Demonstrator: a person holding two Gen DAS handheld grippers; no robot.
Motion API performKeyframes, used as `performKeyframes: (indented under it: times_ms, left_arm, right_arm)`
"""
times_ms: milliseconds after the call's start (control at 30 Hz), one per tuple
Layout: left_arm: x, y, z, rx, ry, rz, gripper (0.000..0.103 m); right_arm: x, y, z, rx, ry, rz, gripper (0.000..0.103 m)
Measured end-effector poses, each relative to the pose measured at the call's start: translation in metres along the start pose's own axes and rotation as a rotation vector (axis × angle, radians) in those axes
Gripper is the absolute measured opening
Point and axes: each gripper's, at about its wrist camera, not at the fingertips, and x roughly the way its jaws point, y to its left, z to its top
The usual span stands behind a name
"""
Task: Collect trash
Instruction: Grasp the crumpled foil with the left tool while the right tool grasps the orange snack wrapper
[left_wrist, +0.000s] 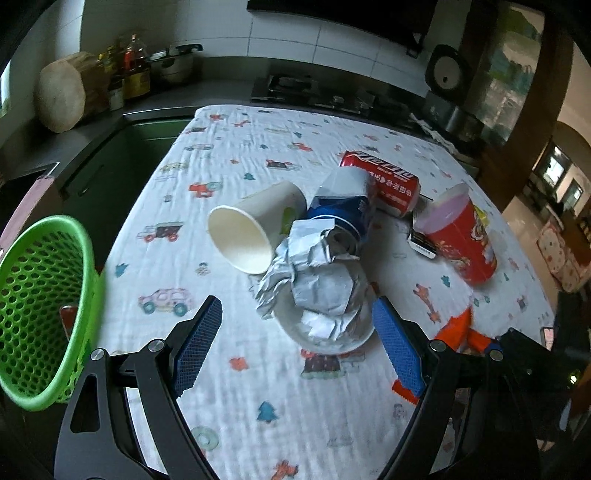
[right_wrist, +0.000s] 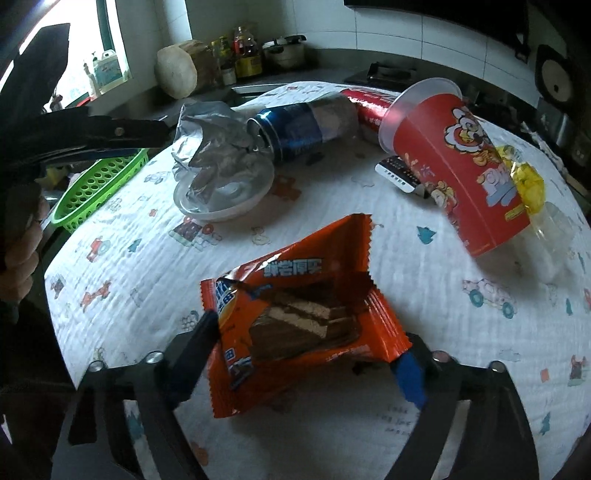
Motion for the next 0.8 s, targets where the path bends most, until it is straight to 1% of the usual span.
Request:
performKeyframes:
  times_ms: [233,400,467,533,567,600,633,667,700,800]
  left_arm:
    - [0.024,-0.009,0.011,0.032,0.01,0.013,0.081]
    - [0.039,-0.01,0.014,0.031,0.026,0.021,0.081]
    - [0.041,-0.01,0.015,0.032,0.027,0.014,0.076]
    - [0.044,-0.01,0.015,0.034,0.036,0.005,0.066]
    - [0.046,-0.01,0.015,0.034,0.041,0.002,0.065]
    - [0.046,-0.01,0.014,0.034,0.041,-0.001,0.061]
    - [0.046,-0.011,0.014,0.039,0.036,-0.004,0.054]
    - [0.045,-0.011,0.014,0.045,0.031,-0.005,0.052]
    - [0.045,-0.011,0.014,0.047,0.027,-0.008,0.045]
    - [0.041,-0.011,0.014,0.051,0.018,-0.022,0.041]
  right_arm:
    - [-0.004,-0.004,-0.001,0.011,-0.005,0.002,0.072]
    - [-0.007,-0.006,-0.001,0.017,-0.012,0.012,0.066]
    - [-0.008,-0.007,-0.001,0.022,-0.015,0.017,0.066]
    - [-0.009,-0.006,0.0,0.023,-0.021,0.021,0.064]
    - [-0.01,-0.006,-0.001,0.024,-0.023,0.025,0.063]
    - [-0.011,-0.007,-0.001,0.025,-0.026,0.026,0.063]
    - [-0.011,-0.006,-0.001,0.026,-0.029,0.027,0.062]
    - [-0.011,-0.006,0.0,0.026,-0.03,0.029,0.062]
    - [-0.012,-0.006,0.0,0.027,-0.031,0.029,0.062]
    - [-0.014,-0.006,0.0,0.033,-0.038,0.034,0.061]
